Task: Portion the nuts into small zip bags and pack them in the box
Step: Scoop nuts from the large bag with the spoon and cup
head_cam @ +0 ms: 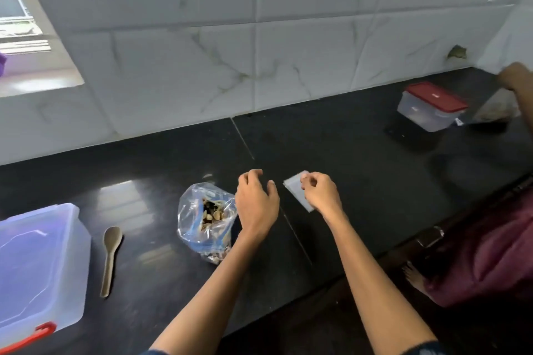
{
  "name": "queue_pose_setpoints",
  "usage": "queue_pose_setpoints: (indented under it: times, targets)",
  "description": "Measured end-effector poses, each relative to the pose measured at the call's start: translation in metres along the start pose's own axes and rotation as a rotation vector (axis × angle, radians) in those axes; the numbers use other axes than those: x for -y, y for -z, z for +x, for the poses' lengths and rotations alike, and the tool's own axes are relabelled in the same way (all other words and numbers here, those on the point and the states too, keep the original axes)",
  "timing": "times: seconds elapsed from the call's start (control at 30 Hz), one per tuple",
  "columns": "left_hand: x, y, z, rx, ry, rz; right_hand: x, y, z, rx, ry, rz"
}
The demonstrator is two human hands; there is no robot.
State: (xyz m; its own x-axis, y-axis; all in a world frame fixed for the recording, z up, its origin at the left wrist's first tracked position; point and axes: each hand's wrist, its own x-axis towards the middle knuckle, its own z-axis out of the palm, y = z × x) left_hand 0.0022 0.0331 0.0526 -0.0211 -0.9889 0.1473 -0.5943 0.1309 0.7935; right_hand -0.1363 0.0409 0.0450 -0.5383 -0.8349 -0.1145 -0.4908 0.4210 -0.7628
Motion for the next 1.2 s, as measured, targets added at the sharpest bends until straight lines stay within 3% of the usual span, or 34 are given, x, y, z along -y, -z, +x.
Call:
queue_pose_setpoints:
  times: [0.23, 0.47, 0.73, 1.2]
  targets:
    - [-0.004, -0.053, 0.010, 0.276, 0.117, -0.094, -0.026, 0.025, 0.041, -0.012, -0.054, -0.036]
    - [-0.005, -0.089, 0.022, 0.398, 0.200, -0.079, -0.044, 0.006, 0.081, 0.030, -0.066, -0.110]
    - [0.004, -0.107, 0.026, 0.380, 0.220, -0.048, -0.060, -0.016, 0.094, 0.037, -0.053, -0.284]
    - [0.013, -0.102, 0.031, 0.411, 0.246, -0.150, -0.051, -0.005, 0.078, -0.084, -0.023, -0.114]
